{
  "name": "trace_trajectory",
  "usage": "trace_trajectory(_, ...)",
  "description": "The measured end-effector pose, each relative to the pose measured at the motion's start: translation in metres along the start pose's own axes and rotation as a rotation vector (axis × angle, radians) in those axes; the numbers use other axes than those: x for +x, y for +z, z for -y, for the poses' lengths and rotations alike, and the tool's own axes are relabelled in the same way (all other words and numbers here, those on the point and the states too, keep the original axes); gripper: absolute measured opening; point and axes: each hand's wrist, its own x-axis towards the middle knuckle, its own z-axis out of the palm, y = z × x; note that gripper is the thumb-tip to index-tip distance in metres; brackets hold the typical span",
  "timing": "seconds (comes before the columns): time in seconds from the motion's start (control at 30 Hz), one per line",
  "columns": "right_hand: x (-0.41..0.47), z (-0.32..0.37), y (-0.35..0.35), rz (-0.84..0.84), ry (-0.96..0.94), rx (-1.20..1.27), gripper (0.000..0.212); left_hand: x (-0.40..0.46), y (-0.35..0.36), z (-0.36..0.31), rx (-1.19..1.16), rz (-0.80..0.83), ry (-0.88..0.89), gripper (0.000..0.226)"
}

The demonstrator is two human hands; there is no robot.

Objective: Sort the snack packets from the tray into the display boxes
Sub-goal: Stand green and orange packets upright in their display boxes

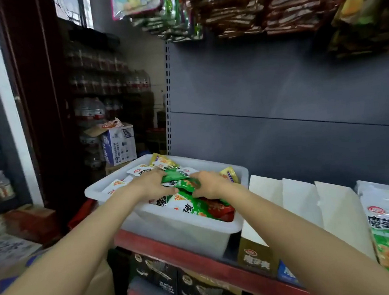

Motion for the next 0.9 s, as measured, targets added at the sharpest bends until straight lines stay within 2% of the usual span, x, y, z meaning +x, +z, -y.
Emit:
trace_trajectory(0.1, 0.003, 0.002, 0.002, 0.04, -0.014, -0.083, 0.031, 0.004, 0.0, 0.004, 0.133, -0.07, 0.046, 0.055)
trace_trajectory(0.23, -0.001, 0.002, 0.001, 0.053, -0.002, -0.085, 0.033, 0.003, -0.007, 0.004, 0.177, -0.043, 0.108, 0.041)
trace_trajectory(0.3, -0.003, 0.001, 0.001, 0.072, 0.024, -0.088, 0.033, 0.0, -0.011, 0.0, 0.133, -0.045, 0.144, 0.024)
trace_trajectory(0.33, -0.005, 0.001, 0.0, 0.081, 0.034, -0.078, 0.034, -0.002, -0.012, -0.001, 0.11, -0.089, 0.158, 0.013)
trace_trajectory(0.4, -0.008, -0.002, -0.001, 0.059, 0.06, 0.009, 0.035, -0.008, -0.014, -0.006, 0.122, -0.25, 0.147, 0.018)
trace_trajectory(0.5, -0.014, -0.008, -0.002, -0.07, 0.137, 0.298, 0.04, -0.019, -0.013, -0.017, 0.107, -0.458, 0.105, 0.019)
trace_trajectory(0.6, -0.022, -0.018, -0.004, -0.157, 0.227, 0.792, 0.049, -0.031, -0.01, -0.034, -0.08, -0.578, 0.103, 0.024)
trace_trajectory(0.7, -0.042, -0.026, -0.018, -0.243, 0.209, 1.22, 0.043, -0.044, -0.012, -0.057, -0.437, -0.609, 0.131, 0.023)
trace_trajectory(0.8, -0.076, -0.041, -0.034, -0.447, 0.125, 1.439, 0.043, -0.055, -0.011, -0.092, -0.93, -0.407, 0.127, 0.017)
trace_trajectory(0.9, -0.115, -0.067, -0.05, -0.656, 0.099, 1.451, 0.054, -0.06, -0.004, -0.133, -1.147, -0.208, 0.193, 0.013)
